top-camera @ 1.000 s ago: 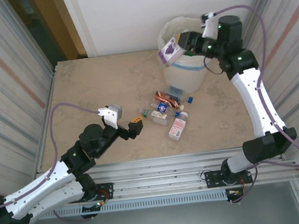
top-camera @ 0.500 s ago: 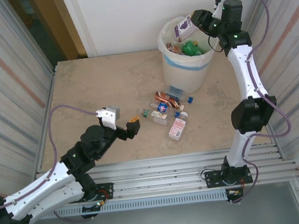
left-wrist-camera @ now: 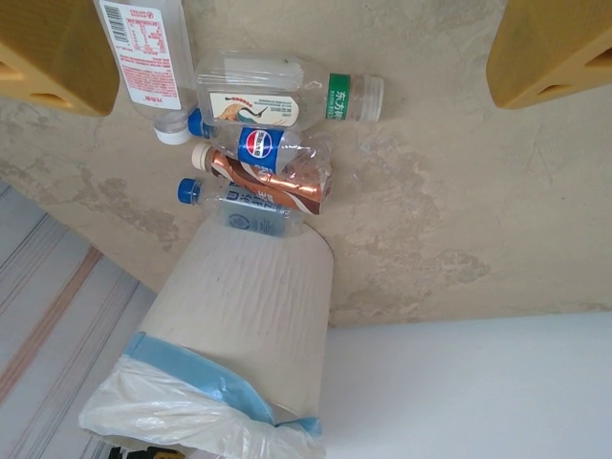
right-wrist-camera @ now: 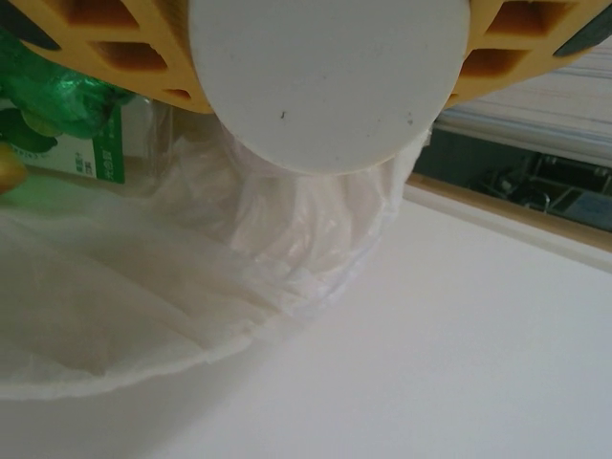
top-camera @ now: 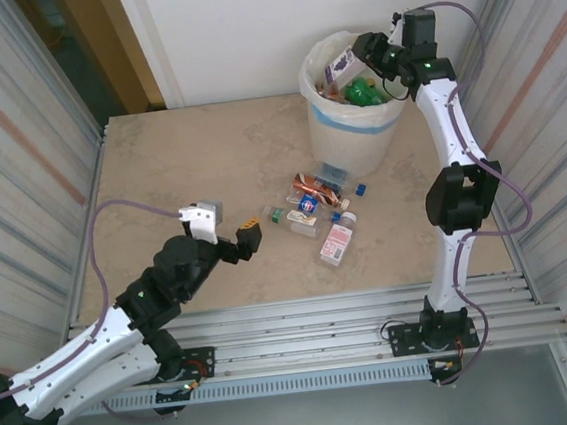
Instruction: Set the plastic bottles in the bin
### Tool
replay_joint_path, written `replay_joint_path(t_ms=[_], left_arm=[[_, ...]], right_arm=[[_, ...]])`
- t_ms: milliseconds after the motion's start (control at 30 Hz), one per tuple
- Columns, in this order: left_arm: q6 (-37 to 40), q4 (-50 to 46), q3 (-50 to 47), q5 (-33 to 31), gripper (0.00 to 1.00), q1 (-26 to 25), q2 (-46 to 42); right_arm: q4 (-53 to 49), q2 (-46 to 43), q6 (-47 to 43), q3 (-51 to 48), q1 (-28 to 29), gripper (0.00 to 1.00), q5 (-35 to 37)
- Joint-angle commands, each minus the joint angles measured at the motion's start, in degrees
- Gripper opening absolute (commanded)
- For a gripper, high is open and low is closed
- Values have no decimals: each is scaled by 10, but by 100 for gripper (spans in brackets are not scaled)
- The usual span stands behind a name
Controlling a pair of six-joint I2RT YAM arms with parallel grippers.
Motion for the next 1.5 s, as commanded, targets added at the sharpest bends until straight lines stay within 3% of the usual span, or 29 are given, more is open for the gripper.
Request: replay_joint_path(t_ms=[0, 100, 267, 733, 933, 1200, 1333, 1467], left_arm=[[-13, -3, 2, -14, 99, 7, 1], [-17, -4, 3, -13, 99, 7, 2], [-20, -9, 3, -16, 99, 9, 1], [-34, -20, 2, -19, 99, 21, 1], [-55, -33, 1, -36, 99, 27, 2], [-99, -52, -10, -62, 99, 43, 1], [-134, -60, -19, -71, 99, 57, 1], [-168, -59, -29, -79, 99, 66, 4]], right_arm=[[-32, 6, -1, 36, -2, 54, 19], [-64, 3, -22, 59, -5, 68, 34], [-120, -15, -64, 99, -11, 79, 70], [-236, -123, -163, 68, 2, 77, 164], [-243, -234, -178, -75, 47, 81, 235], [-209, -431, -142, -377, 149, 90, 330], [-250, -489, -91, -470, 212, 94, 381], [-272, -525, -22, -558, 264, 96, 386]])
